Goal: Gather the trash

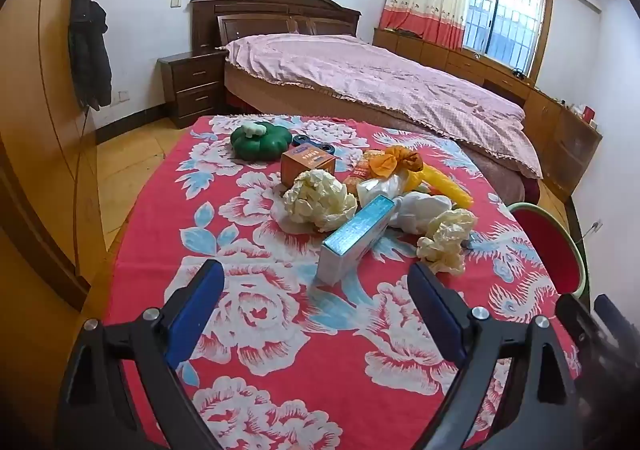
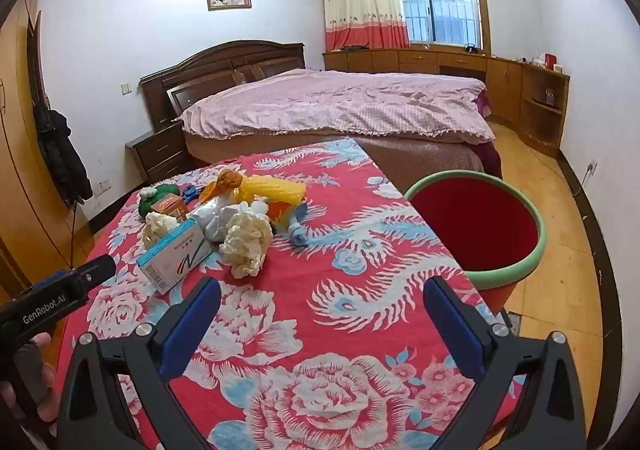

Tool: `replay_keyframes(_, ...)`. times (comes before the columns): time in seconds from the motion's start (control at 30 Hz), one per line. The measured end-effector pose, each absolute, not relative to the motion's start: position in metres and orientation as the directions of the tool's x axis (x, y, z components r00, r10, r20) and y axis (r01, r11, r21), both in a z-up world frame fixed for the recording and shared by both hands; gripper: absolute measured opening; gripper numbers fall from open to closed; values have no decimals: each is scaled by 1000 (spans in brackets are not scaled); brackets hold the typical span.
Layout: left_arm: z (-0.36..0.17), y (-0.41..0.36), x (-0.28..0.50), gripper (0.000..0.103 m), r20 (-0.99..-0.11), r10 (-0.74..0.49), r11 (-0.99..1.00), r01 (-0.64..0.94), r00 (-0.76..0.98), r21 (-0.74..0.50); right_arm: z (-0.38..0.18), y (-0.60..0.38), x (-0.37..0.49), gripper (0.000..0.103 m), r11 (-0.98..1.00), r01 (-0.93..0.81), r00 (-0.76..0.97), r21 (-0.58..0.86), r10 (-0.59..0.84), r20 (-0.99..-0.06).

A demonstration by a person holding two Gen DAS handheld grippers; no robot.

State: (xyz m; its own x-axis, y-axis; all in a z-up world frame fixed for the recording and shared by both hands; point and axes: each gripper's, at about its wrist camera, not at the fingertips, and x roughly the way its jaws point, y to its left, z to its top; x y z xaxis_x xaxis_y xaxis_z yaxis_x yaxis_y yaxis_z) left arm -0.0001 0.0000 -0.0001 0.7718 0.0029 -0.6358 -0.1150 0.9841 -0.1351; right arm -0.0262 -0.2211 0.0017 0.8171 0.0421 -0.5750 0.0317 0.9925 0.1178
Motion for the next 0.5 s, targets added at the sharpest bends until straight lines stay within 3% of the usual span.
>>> replay_keyframes(0.5, 9, 3, -2, 93, -639, 10, 982, -127, 769, -137, 19, -224, -39, 103, 993, 17, 851, 118, 47, -523)
